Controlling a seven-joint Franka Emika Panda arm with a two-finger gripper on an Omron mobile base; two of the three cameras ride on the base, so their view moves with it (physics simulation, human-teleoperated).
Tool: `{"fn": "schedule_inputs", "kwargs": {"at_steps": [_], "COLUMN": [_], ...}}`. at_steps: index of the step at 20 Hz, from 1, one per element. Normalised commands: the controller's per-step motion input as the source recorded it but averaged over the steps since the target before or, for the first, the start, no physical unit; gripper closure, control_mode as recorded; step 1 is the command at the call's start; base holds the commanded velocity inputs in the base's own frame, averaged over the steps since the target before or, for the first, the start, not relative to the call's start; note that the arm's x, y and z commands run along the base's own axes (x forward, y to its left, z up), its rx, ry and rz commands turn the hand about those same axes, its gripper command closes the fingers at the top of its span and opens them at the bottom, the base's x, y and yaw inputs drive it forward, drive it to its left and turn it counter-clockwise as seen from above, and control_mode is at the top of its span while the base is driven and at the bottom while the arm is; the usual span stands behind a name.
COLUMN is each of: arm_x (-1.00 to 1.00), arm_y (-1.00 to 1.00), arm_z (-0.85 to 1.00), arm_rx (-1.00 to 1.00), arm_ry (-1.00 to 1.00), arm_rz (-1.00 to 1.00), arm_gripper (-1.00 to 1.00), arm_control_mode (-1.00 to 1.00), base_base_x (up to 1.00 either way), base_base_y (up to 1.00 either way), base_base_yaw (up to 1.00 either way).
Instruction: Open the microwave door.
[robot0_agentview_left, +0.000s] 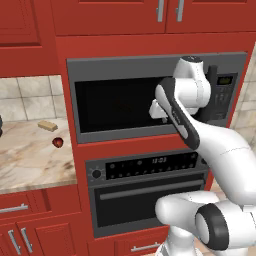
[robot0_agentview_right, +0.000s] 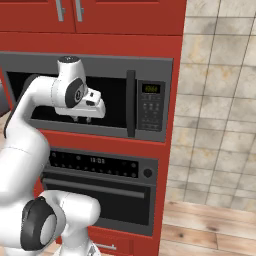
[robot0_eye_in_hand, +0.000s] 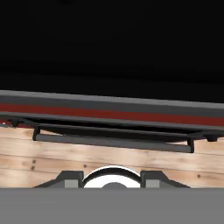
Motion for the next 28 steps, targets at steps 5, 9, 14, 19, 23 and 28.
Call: {"fn": "schedule_inputs", "kwargs": {"at_steps": [5,9,14,19,23,28], "arm_x": [-0.6,-0.81,-0.5,-0.18,0.0,0.07], "arm_y": [-0.24,-0.65,-0.57,-0.56,-0.65,-0.54], "arm_z": [0.0,0.15,0.39,0.49,0.65,0.49], "arm_rx": [0.01,0.09,0.09,0.01,0.0,0.0], "arm_ry": [-0.18,-0.48,-0.47,-0.25,-0.01,0.02], "arm_rz": [-0.05,-0.04,-0.03,-0.04,-0.01,0.0], "arm_gripper": [-1.0,-1.0,-1.0,-1.0,-1.0,-1.0], "arm_control_mode": [-1.0,-1.0,-1.0,-1.0,-1.0,-1.0], "base_base_x": [0.0,0.0,0.0,0.0,0.0,0.0], "base_base_y": [0.0,0.0,0.0,0.0,0.0,0.0], "base_base_yaw": [0.0,0.0,0.0,0.0,0.0,0.0]}}
